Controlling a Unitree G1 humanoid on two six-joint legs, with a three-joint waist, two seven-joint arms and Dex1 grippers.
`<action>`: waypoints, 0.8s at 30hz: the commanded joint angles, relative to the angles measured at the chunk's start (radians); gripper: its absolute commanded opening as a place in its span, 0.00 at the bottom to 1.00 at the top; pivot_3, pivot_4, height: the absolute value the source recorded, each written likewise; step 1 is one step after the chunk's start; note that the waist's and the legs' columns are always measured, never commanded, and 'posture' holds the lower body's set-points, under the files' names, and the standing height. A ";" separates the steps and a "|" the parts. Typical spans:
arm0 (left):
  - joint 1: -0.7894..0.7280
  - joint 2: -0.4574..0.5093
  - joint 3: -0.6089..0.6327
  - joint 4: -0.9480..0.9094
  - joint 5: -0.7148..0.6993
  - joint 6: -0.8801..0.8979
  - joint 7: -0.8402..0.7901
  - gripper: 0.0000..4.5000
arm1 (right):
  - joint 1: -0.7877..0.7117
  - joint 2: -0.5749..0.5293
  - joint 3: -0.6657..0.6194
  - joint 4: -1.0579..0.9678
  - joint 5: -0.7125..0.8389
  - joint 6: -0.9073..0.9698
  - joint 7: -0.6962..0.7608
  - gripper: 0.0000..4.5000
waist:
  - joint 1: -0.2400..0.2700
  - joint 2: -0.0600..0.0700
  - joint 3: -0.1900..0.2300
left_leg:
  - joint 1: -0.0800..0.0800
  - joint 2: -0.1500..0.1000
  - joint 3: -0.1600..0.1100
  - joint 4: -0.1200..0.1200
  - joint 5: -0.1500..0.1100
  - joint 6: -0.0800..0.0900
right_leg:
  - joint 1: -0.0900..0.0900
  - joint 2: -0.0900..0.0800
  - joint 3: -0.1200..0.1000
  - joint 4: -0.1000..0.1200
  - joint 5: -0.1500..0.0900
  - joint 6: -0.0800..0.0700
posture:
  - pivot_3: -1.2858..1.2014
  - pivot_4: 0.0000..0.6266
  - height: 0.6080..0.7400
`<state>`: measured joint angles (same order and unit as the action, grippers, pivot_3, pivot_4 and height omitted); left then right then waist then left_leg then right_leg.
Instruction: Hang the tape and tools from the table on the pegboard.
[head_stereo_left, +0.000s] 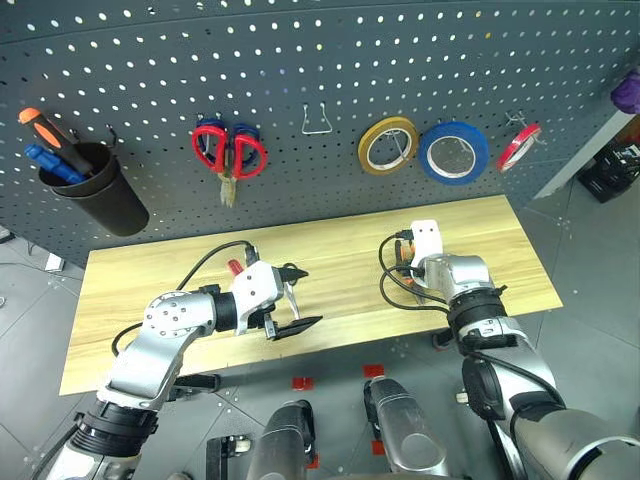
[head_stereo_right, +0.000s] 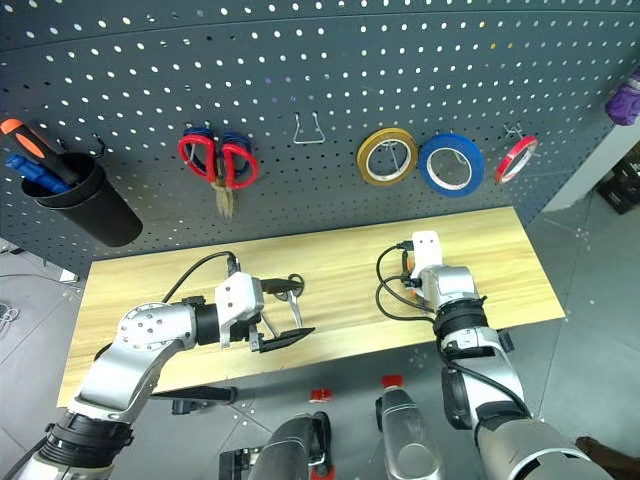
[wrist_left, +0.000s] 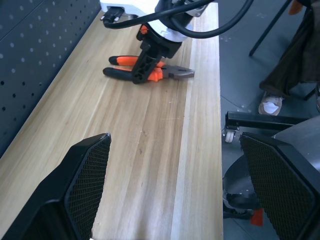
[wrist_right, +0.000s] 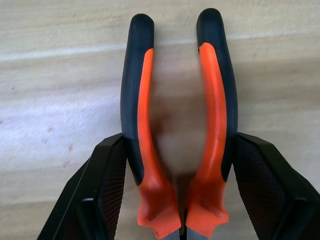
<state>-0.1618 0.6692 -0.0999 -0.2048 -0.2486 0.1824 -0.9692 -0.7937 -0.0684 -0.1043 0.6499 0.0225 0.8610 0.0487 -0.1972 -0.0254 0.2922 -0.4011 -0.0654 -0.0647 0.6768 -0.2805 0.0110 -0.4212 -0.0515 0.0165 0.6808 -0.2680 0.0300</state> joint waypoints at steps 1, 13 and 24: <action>0.029 -0.017 0.081 -0.066 -0.061 0.029 0.046 0.96 | 0.084 0.026 0.106 -0.232 0.012 0.040 0.075 0.64 | -0.001 0.000 0.000 | 0.000 0.000 0.000 0.000 0.000 0.000 | 0.000 0.000 0.000 0.000 0.000 0.000 | 0.40 0.42 1.00; 0.154 -0.037 0.360 -0.263 -0.248 0.224 0.241 0.96 | 0.121 0.187 0.219 -0.952 0.136 -0.134 0.140 0.64 | 0.004 0.001 0.001 | -0.001 0.002 0.000 -0.001 0.000 -0.001 | -0.003 0.001 0.000 0.000 0.000 0.000 | 0.41 0.44 1.00; 0.007 -0.058 0.348 -0.349 -0.247 0.395 0.466 0.96 | -0.339 0.216 0.131 -0.423 0.079 -0.734 0.094 0.64 | 0.031 0.002 0.001 | -0.001 0.002 0.001 -0.001 0.002 -0.005 | -0.004 0.001 -0.001 0.000 0.001 -0.002 | 0.44 0.44 1.00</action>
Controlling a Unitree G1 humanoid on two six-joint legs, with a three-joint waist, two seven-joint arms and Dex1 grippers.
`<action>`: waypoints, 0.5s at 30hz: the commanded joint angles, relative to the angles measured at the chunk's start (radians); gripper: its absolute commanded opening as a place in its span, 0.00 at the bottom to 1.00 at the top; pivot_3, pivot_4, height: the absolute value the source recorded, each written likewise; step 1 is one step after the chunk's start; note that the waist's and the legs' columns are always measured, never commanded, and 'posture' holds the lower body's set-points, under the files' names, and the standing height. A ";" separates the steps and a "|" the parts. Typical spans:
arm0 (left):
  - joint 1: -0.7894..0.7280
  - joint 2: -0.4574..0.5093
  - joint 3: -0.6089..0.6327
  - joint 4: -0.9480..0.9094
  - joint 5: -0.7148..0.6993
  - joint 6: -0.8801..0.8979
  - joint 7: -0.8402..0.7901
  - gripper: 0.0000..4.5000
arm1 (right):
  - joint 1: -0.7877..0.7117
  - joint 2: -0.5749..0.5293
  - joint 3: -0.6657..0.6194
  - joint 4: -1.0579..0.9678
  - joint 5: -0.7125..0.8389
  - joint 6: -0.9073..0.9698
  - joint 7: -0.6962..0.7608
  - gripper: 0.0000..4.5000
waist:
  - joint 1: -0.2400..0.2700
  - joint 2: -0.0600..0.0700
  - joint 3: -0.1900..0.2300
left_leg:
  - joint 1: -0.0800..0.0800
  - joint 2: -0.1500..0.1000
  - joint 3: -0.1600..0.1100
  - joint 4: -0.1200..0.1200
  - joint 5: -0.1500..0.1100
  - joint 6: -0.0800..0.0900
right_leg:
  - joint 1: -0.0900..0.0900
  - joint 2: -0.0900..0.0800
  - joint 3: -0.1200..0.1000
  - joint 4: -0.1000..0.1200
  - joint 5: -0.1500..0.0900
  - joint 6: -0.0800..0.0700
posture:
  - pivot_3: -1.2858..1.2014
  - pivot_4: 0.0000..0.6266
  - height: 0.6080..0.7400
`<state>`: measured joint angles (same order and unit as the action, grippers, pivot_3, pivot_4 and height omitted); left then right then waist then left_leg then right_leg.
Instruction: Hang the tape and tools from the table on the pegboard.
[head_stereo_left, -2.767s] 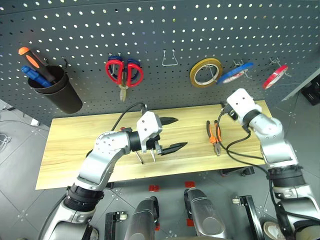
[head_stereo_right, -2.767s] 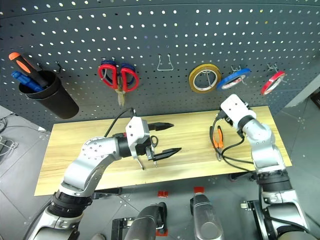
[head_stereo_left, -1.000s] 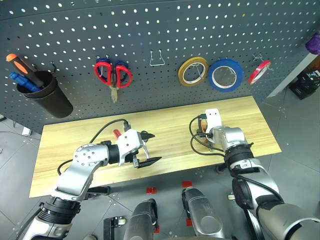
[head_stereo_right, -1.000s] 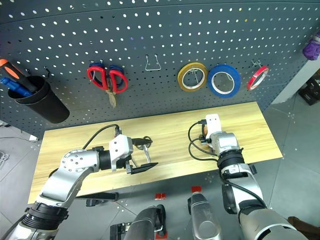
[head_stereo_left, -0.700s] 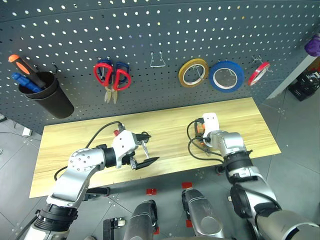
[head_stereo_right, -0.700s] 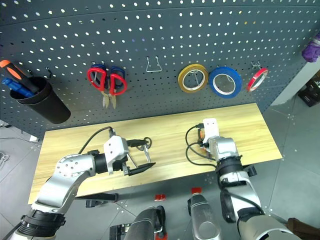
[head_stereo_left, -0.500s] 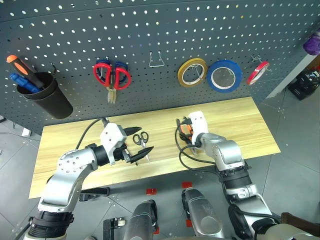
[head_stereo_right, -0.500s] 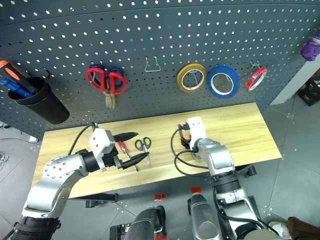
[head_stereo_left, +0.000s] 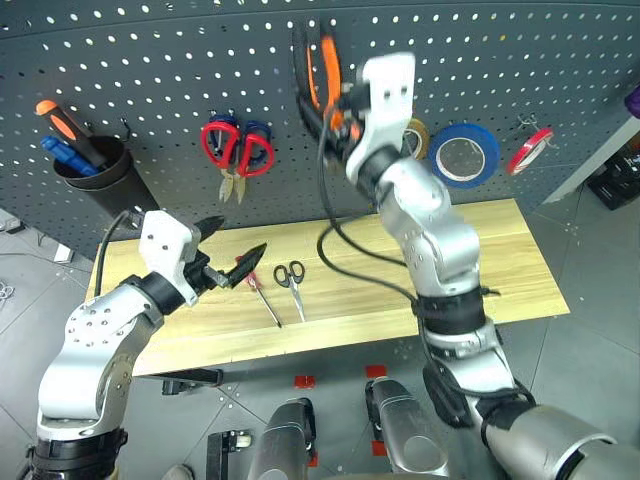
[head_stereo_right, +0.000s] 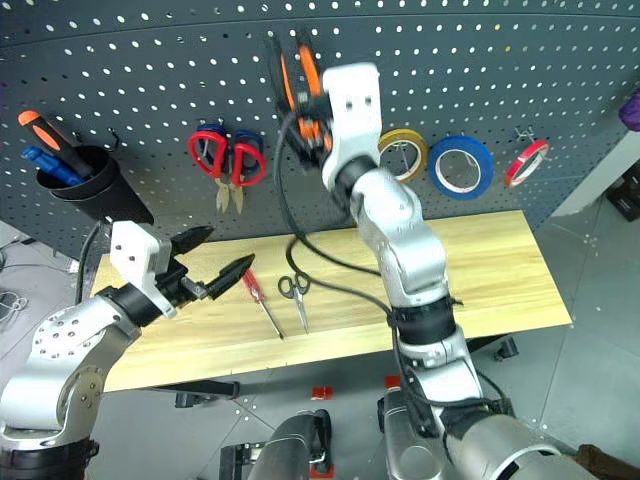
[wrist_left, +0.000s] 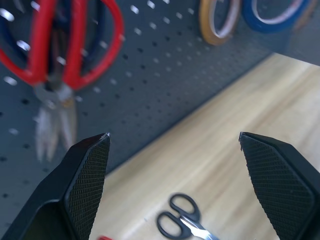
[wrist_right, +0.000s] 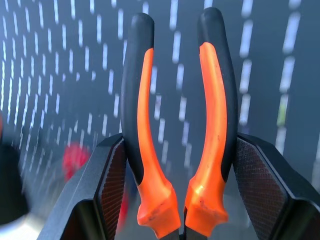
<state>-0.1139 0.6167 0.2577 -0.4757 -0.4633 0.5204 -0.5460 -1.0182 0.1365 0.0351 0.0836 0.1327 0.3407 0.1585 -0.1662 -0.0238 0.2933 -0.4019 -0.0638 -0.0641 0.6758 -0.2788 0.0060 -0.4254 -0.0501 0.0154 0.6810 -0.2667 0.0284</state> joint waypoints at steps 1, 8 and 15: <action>-0.059 -0.009 -0.014 -0.086 -0.040 0.079 0.055 0.96 | -0.147 0.010 -0.017 0.206 -0.035 -0.261 -0.021 0.64 | 0.000 0.000 0.000 | 0.000 0.000 0.000 0.000 0.000 0.000 | 0.000 0.000 0.000 0.000 0.000 0.000 | 0.45 0.44 1.00; -0.129 -0.024 -0.046 -0.103 -0.059 0.149 0.094 0.96 | -0.267 -0.005 -0.028 0.583 -0.084 -0.562 -0.061 0.64 | 0.003 0.000 0.000 | 0.000 0.000 0.002 0.000 0.000 0.000 | 0.000 0.000 0.000 0.000 0.000 -0.001 | 0.46 0.45 1.00; -0.138 -0.046 -0.076 -0.091 -0.040 0.133 0.102 0.96 | -0.275 -0.114 0.061 0.872 -0.312 -0.869 -0.248 0.64 | 0.024 0.000 0.000 | 0.000 0.001 0.003 0.001 0.001 -0.002 | 0.000 0.000 0.000 0.001 0.001 -0.001 | 0.46 0.46 1.00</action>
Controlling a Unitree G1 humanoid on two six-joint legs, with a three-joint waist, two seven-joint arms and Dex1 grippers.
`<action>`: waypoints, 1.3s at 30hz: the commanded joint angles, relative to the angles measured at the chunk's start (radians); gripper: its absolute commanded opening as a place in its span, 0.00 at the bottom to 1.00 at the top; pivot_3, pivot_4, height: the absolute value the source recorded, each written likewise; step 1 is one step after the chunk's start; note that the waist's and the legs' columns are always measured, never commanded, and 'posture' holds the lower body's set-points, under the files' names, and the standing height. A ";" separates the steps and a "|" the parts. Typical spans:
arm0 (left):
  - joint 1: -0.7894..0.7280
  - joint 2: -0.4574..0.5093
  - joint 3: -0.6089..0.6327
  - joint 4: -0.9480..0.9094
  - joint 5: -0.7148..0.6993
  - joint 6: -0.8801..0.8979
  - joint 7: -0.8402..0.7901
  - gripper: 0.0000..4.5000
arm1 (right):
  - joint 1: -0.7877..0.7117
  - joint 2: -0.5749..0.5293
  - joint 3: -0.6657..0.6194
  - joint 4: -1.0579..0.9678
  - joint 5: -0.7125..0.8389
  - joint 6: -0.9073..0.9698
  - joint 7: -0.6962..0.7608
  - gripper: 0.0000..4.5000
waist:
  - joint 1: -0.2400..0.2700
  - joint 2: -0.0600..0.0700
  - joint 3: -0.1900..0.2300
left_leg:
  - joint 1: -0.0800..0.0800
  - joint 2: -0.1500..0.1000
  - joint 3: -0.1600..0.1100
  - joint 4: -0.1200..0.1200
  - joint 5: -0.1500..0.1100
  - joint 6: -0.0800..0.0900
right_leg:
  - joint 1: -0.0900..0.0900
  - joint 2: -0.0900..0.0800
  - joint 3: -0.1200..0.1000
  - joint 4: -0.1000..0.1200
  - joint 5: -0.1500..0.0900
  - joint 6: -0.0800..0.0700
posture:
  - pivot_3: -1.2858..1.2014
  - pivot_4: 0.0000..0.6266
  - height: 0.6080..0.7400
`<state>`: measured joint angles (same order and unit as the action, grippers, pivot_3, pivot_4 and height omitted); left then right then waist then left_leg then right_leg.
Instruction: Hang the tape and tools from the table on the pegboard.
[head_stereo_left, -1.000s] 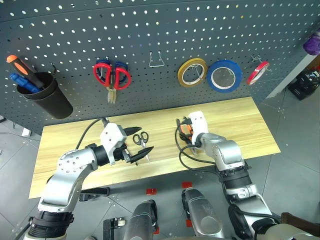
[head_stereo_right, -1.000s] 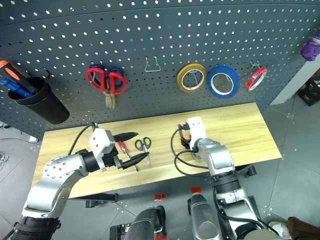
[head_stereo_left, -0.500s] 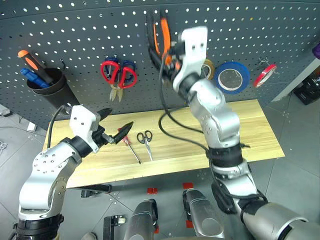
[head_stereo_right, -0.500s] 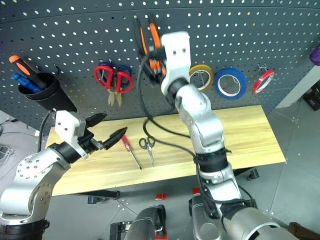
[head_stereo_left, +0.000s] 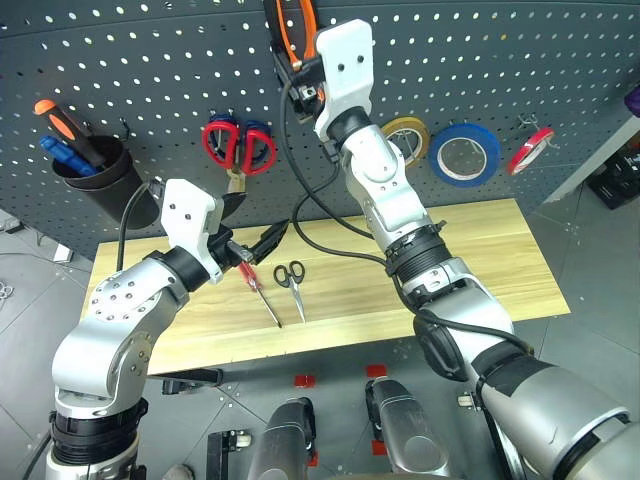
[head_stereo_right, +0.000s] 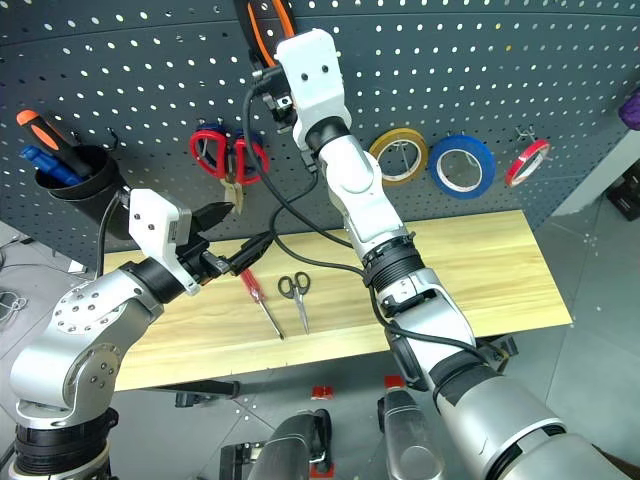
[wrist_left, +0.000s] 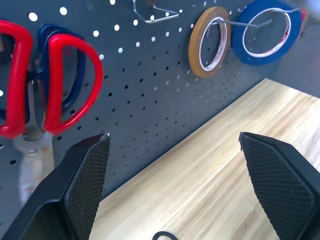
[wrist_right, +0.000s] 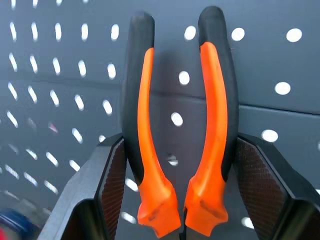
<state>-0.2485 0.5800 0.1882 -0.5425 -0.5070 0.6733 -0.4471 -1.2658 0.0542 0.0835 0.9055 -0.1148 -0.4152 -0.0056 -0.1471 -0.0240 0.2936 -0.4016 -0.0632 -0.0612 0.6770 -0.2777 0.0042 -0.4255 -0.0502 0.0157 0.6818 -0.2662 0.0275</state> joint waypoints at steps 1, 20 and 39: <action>-0.002 -0.011 -0.009 -0.025 0.005 -0.023 0.003 0.96 | -0.026 -0.038 0.012 0.067 -0.070 -0.129 -0.093 0.64 | 0.007 0.000 0.000 | 0.000 0.000 0.000 0.000 0.000 0.000 | 0.000 0.000 0.000 0.000 0.000 0.000 | 0.46 0.46 1.00; -0.013 -0.037 -0.016 -0.010 0.021 -0.041 0.014 0.96 | 0.031 -0.044 0.006 -0.214 -0.106 -0.058 -0.147 0.64 | 0.008 0.000 0.001 | 0.000 0.002 0.000 -0.001 0.001 -0.002 | 0.000 0.001 0.000 -0.001 0.001 -0.002 | 0.46 0.45 1.00; -0.058 -0.046 -0.044 0.097 0.128 -0.051 0.067 0.96 | 0.033 0.007 -0.029 0.000 -0.047 -0.024 -0.118 0.64 | 0.010 0.000 0.001 | 0.000 0.002 0.000 -0.001 0.001 -0.002 | 0.000 0.001 -0.001 -0.001 0.001 -0.002 | 0.46 0.46 1.00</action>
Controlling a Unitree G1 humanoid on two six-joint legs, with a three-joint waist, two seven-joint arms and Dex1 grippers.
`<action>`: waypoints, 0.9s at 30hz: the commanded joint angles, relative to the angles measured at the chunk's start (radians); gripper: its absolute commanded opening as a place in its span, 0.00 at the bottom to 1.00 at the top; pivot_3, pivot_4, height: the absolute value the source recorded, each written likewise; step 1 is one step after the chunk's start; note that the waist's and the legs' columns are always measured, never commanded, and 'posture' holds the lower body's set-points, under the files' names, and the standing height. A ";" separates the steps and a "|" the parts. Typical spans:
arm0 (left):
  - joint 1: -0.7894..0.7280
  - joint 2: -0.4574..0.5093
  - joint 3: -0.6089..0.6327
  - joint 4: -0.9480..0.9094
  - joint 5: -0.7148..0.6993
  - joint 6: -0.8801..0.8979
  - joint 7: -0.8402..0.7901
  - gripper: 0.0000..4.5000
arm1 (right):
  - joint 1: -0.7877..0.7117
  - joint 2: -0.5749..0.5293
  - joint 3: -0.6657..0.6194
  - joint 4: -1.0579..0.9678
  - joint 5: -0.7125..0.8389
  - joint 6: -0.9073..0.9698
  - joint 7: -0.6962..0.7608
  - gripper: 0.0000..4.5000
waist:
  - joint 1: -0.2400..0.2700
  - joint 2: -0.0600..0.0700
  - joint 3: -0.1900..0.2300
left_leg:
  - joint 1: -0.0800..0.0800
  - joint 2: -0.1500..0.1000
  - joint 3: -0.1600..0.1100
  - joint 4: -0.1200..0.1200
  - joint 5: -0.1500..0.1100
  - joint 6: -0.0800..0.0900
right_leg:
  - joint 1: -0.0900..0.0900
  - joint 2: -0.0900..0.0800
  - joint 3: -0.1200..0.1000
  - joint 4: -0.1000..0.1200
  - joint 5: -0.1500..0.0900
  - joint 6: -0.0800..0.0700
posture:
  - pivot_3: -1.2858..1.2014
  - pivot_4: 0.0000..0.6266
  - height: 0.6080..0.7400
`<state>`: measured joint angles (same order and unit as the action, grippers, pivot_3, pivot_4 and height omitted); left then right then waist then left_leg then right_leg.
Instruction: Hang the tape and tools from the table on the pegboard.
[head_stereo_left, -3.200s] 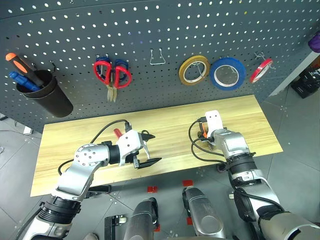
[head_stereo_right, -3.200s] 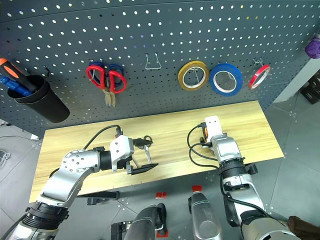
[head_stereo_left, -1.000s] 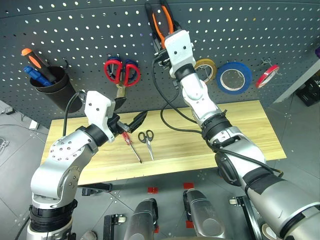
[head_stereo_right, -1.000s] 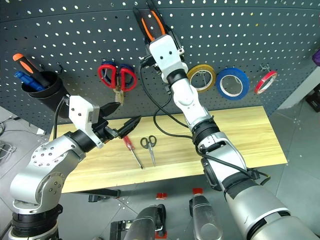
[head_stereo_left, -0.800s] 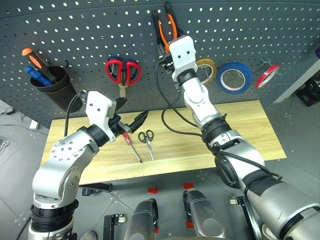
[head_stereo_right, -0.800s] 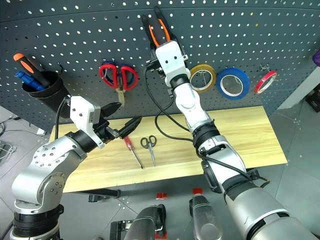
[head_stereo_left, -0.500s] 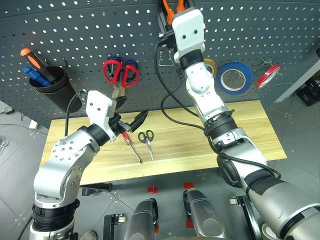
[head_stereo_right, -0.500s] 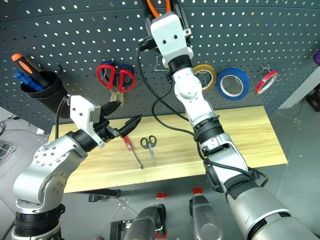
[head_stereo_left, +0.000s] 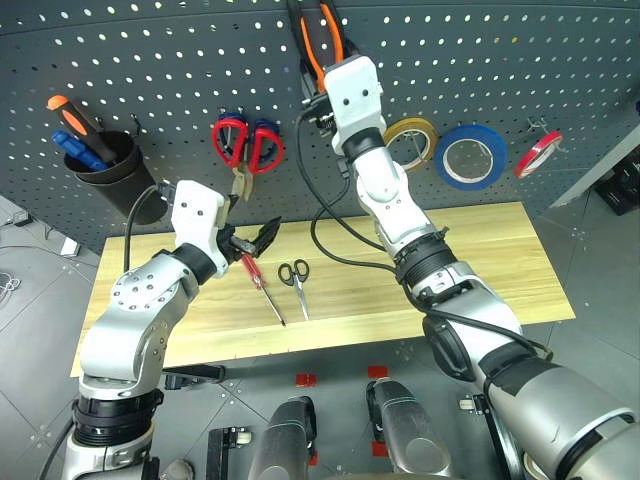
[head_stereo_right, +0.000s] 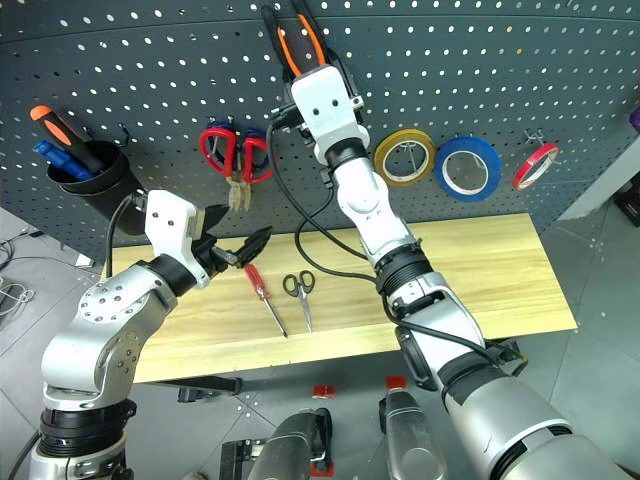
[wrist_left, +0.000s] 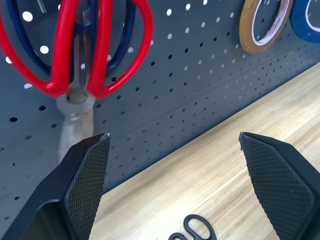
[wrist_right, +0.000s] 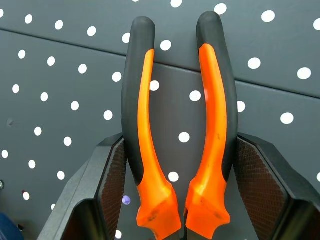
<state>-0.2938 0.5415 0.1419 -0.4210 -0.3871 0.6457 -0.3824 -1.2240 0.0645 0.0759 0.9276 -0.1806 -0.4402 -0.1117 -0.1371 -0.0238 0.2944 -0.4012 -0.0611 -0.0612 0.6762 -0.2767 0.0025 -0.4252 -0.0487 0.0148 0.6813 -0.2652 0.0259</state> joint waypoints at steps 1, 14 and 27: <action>-0.013 -0.008 0.004 -0.027 0.008 -0.023 0.003 0.96 | -0.010 -0.003 -0.023 -0.042 0.024 0.001 -0.011 0.64 | 0.000 0.000 0.000 | 0.000 0.000 0.000 0.000 0.000 0.000 | 0.000 0.000 0.000 0.000 0.000 0.000 | 0.46 0.46 1.00; -0.007 -0.036 -0.008 -0.016 0.037 -0.030 0.019 0.96 | 0.046 0.002 -0.018 -0.006 0.021 0.060 -0.015 0.64 | 0.000 0.000 0.000 | 0.000 0.000 0.000 0.000 0.000 0.000 | 0.000 0.000 0.000 0.000 0.000 0.000 | 0.46 0.46 1.00; 0.007 -0.094 -0.023 0.020 0.105 0.038 0.122 0.96 | 0.141 0.016 -0.034 -0.107 0.085 0.273 0.067 0.86 | 0.004 -0.001 -0.001 | 0.003 0.000 -0.001 0.001 0.000 0.000 | 0.003 0.000 -0.001 0.001 0.000 0.000 | 0.45 0.45 1.00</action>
<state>-0.2947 0.4521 0.1205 -0.3862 -0.2948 0.6673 -0.2809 -1.1188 0.0832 0.0586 0.8374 -0.1203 -0.2336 -0.0597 -0.1335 -0.0252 0.2931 -0.3981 -0.0611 -0.0626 0.6769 -0.2767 0.0026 -0.4213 -0.0487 0.0140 0.6818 -0.2649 0.0262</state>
